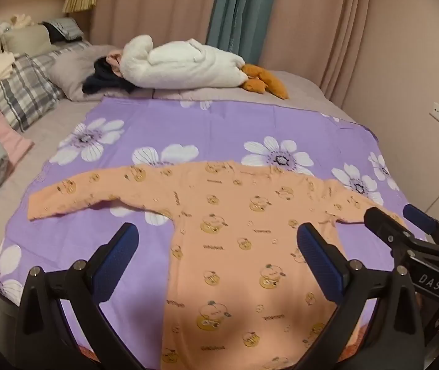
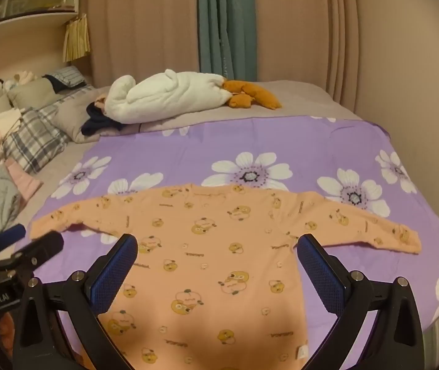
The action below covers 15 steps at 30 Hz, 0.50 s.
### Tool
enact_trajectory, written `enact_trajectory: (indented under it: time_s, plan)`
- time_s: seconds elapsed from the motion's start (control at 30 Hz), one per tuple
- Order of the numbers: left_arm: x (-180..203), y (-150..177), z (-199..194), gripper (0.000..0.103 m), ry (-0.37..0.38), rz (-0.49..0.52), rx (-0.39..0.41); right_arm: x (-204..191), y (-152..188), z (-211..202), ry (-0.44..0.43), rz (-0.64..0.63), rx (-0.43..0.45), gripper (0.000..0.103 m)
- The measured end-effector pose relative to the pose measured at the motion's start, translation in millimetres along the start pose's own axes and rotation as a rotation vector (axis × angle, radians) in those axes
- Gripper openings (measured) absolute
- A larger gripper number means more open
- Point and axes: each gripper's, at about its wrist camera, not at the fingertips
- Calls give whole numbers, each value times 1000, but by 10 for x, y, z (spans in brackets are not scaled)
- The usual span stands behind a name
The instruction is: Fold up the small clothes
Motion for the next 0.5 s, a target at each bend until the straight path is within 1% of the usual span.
enact_trajectory:
  time_s: [0.03, 0.13, 0.27, 0.3, 0.5]
  plan:
    - [3, 11, -3, 103, -5, 0, 3, 73, 37, -33, -10, 8, 6, 102]
    - [25, 41, -15, 103, -30, 25, 13, 81, 42, -30, -20, 14, 0, 102]
    - [22, 79, -14, 103, -24, 54, 7, 90, 64, -6, -29, 24, -14, 102]
    - [47, 32, 16, 103, -27, 51, 1, 92, 66, -1, -30, 26, -17, 102]
    - [-61, 13, 61, 103, -18, 43, -13, 111, 86, 62, -36, 41, -36, 102]
Point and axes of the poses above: each gripper's, at about its wrist camera, not at the fingertips, and z roughly the way its jaws point, x to its right, y to its underside, and after that the axes turned 13 degrees about -y, right-handed
